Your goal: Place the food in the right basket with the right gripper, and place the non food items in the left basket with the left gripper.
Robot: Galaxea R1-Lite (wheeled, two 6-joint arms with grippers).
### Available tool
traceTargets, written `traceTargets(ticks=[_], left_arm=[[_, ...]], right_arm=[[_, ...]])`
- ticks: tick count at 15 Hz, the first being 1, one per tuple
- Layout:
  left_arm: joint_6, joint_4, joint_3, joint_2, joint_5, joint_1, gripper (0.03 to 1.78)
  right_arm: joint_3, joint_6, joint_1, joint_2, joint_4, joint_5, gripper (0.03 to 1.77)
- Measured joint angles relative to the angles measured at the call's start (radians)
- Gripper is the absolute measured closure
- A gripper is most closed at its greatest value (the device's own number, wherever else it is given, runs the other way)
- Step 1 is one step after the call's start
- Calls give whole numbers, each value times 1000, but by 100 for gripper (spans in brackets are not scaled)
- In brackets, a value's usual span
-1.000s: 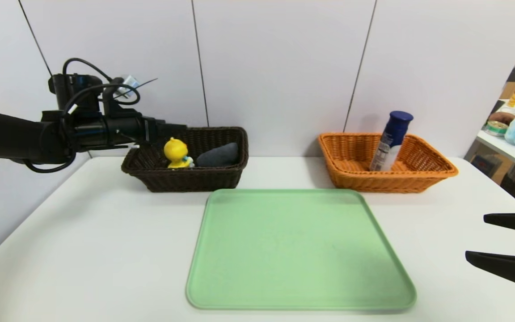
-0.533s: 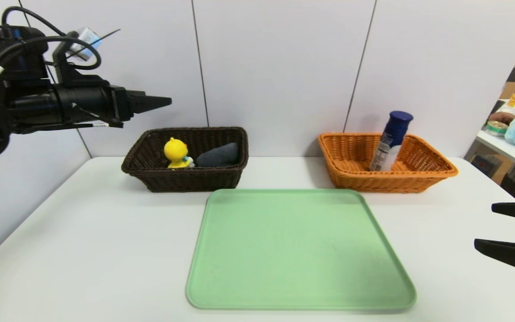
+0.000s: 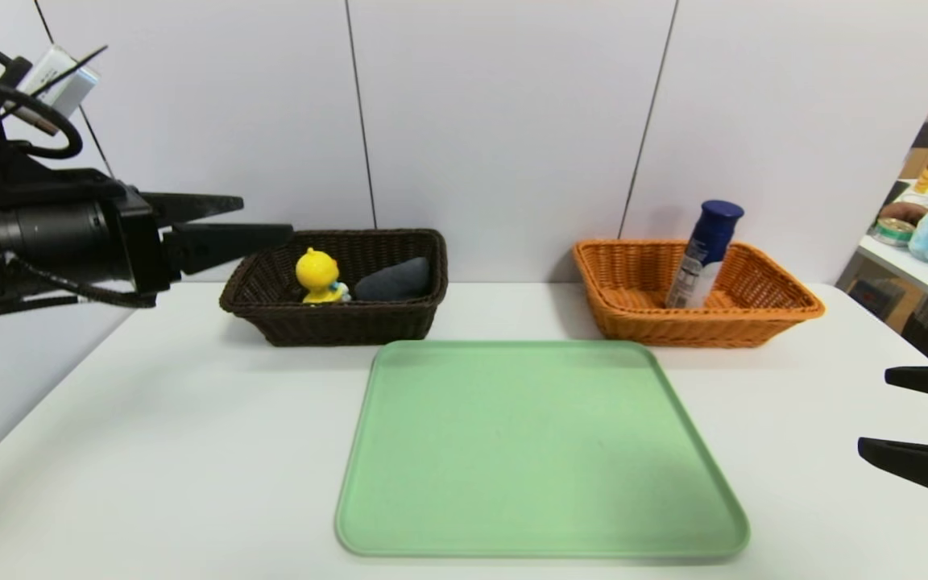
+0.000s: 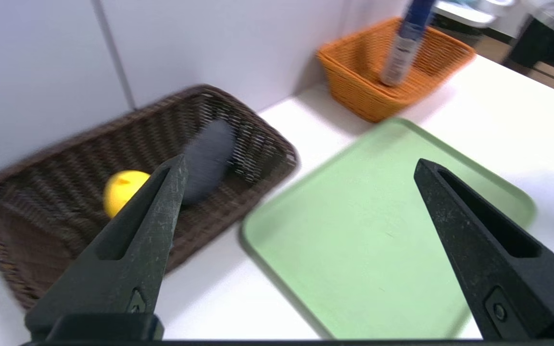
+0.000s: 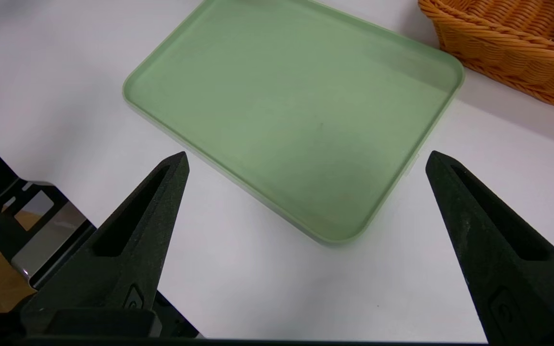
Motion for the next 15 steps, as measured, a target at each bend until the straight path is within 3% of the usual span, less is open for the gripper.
traceTargets(ticks=[4, 7, 9, 12, 15], left_arm=[[68, 37, 175, -119, 3, -153, 12], [81, 37, 280, -208, 17, -193, 12], [90, 36, 346, -270, 69, -197, 12], [101, 39, 432, -364, 163, -163, 12], [102, 64, 473, -456, 175, -74, 12]], right_arm=[[13, 3, 18, -20, 1, -4, 10], [20, 20, 4, -60, 22, -53, 10], [31, 19, -14, -98, 39, -104, 10], [68, 18, -80, -172, 50, -111, 10], [88, 4, -163, -258, 95, -112, 10]])
